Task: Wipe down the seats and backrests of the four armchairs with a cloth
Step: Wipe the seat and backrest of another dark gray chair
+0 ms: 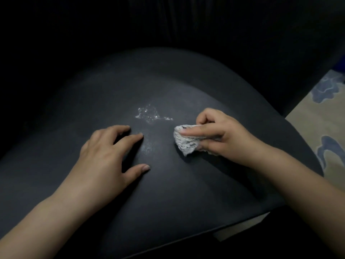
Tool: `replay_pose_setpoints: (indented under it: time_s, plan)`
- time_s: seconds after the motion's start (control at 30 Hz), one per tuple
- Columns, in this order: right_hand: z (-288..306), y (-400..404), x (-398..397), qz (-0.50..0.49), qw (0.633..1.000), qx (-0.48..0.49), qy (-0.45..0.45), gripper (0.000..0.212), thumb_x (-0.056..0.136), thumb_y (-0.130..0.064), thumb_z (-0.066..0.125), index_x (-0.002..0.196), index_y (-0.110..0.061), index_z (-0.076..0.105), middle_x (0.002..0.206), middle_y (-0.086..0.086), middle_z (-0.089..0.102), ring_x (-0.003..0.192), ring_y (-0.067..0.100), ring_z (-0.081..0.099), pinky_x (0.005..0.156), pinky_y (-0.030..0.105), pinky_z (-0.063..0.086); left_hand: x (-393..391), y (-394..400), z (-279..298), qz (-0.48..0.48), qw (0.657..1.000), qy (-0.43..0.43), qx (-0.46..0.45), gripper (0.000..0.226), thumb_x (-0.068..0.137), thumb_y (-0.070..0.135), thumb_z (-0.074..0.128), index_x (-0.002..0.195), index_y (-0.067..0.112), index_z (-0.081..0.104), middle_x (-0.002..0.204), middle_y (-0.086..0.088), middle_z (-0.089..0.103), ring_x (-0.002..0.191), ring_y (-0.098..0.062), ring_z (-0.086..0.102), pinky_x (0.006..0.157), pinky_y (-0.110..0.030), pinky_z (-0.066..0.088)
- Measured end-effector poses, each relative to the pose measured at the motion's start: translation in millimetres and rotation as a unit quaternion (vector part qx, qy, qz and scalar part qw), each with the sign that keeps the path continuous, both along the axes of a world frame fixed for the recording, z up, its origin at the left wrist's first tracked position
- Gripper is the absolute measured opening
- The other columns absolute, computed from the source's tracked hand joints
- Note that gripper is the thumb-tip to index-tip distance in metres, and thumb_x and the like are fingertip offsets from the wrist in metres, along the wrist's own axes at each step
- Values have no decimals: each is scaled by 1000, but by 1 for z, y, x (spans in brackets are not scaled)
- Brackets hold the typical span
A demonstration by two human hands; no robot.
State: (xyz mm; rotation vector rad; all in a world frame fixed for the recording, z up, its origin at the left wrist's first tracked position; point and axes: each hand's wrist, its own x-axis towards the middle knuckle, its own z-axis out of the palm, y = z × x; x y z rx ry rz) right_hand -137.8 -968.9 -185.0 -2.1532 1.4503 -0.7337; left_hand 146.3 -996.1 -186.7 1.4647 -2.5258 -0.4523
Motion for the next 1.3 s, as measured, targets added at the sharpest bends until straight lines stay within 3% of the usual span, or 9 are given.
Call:
replay_pose_setpoints:
  time_s: [0.17,0.3,0.4,0.6,0.67,0.83,1.0,1.17,1.3]
  plan:
    - [-10,55,-19,91,994,-18,51,31,85,-29,62,115,-30,67,90,-2,48,82,12,48,76,21,38,-6,7,-6,10,1000,-1,-19,80,66,73,48,132,29,57,135,1,49,126,-25,38,101,-48,34]
    - [-17,41,-11,35,995,-56,75,38,82,-18,69,119,-23,61,85,5,50,77,19,48,73,24,38,-9,3,-12,12,999,-2,-42,77,70,79,55,130,30,58,129,1,50,121,-26,40,98,-50,36]
    - [-8,22,-14,-26,999,-29,37,53,75,-4,75,122,-19,57,87,8,50,81,21,49,76,19,37,-10,1,-13,12,999,-10,-51,80,65,79,45,129,32,58,127,2,50,118,-25,40,95,-51,38]
    - [-14,80,-34,76,996,-3,55,30,87,-30,62,117,-31,66,91,-1,48,83,11,47,77,19,38,-9,1,-19,12,998,-5,-67,78,66,78,45,127,31,59,125,1,52,114,-27,41,92,-54,40]
    - [-21,85,-30,70,995,-16,71,29,88,-30,60,116,-33,66,90,0,49,81,13,47,76,20,38,-10,0,-20,16,997,0,-72,76,66,78,47,125,32,60,124,1,52,113,-27,41,91,-55,40]
    - [-20,46,-22,2,995,-50,82,41,79,-11,69,118,-25,62,86,5,49,78,17,46,75,20,36,-9,-2,-20,19,997,-1,-73,77,65,79,46,125,34,59,123,2,51,112,-26,40,90,-55,40]
    - [-19,52,-17,58,995,-50,72,34,83,-36,67,116,-33,64,90,0,46,80,14,43,76,19,36,-8,-1,-18,20,998,4,-60,77,65,79,46,126,34,59,125,2,50,114,-26,41,93,-53,38]
    - [-24,23,-4,36,991,-93,88,39,82,-16,71,118,-30,64,86,3,48,78,15,42,71,27,39,-7,0,-14,18,999,0,-44,79,65,79,44,128,34,58,126,3,50,115,-25,41,96,-50,36]
    - [-18,-42,16,-21,995,-83,60,38,78,-22,75,115,-24,68,85,6,46,79,16,43,72,23,36,-3,-3,-9,14,999,19,-28,74,68,81,54,127,36,59,128,7,49,120,-20,40,98,-44,34]
